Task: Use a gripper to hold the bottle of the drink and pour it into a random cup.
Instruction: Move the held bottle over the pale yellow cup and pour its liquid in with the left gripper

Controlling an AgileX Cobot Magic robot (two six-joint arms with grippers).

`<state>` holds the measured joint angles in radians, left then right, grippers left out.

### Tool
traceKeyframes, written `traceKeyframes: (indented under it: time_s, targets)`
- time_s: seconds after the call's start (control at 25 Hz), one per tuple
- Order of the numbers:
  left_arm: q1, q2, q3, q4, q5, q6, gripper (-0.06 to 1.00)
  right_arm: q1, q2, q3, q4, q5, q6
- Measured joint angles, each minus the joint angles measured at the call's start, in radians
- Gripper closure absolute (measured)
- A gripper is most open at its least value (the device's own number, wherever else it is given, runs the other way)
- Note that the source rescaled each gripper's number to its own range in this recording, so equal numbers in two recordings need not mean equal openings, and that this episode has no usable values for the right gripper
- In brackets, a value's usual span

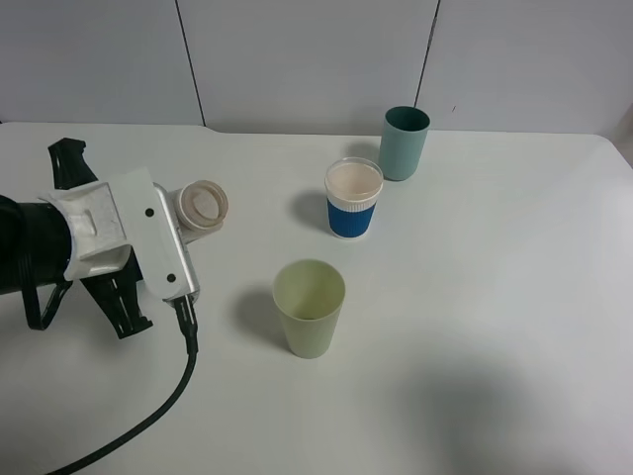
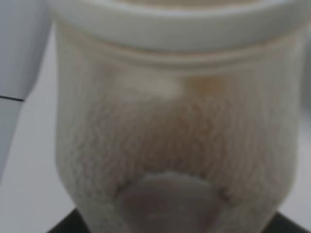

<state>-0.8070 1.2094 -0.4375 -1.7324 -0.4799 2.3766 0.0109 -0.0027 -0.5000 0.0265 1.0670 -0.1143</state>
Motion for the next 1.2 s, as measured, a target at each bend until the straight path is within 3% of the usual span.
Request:
traceKeyframes:
  time_s: [0.48, 0.84, 1.2]
  targets:
    - [-0.007, 0.007, -0.011, -0.002, -0.042, 0.017, 0.92, 0.000, 0.000, 0.000, 0.000, 0.000, 0.000]
    - [-0.136, 0.054, -0.016, -0.008, -0.176, 0.044, 0.92, 0.000, 0.000, 0.000, 0.000, 0.000, 0.000]
    - [-0.213, 0.128, -0.097, -0.011, -0.302, 0.059, 0.92, 0.000, 0.000, 0.000, 0.000, 0.000, 0.000]
